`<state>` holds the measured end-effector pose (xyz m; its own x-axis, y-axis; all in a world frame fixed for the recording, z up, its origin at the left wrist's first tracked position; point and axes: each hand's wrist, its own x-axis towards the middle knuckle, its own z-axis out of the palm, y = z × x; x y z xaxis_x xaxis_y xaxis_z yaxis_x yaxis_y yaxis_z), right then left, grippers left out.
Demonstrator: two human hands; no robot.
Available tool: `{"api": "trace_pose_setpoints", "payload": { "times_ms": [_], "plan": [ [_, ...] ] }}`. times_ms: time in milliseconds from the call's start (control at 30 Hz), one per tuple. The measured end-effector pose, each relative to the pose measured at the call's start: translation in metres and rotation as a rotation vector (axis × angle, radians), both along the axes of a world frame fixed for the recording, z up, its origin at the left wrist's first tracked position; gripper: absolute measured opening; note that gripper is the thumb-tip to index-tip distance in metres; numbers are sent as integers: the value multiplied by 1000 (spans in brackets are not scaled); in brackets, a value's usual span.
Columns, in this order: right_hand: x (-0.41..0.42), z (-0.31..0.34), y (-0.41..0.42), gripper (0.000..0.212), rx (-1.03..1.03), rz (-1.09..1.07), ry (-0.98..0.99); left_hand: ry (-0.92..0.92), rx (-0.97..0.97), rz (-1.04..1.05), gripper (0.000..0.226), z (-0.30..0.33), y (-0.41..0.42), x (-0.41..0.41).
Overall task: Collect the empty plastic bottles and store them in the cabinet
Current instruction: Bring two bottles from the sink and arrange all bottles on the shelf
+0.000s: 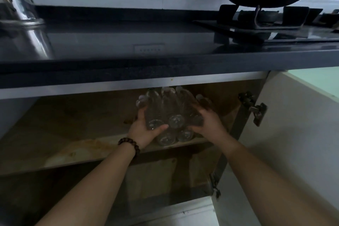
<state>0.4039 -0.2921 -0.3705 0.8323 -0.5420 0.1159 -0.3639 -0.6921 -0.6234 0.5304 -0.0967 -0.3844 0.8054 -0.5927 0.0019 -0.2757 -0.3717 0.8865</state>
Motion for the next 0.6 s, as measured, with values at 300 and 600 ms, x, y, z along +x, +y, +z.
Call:
{"api": "trace_pose_setpoints", "payload": {
  "times_ms": [300,600],
  "plan": [
    [-9,-8,-3,61,-75,-253,-75,1,-20,16,101,-1,-4,0],
    [1,12,19,85,-366,-126,82,-31,38,3,101,-2,-5,3]
  ]
}}
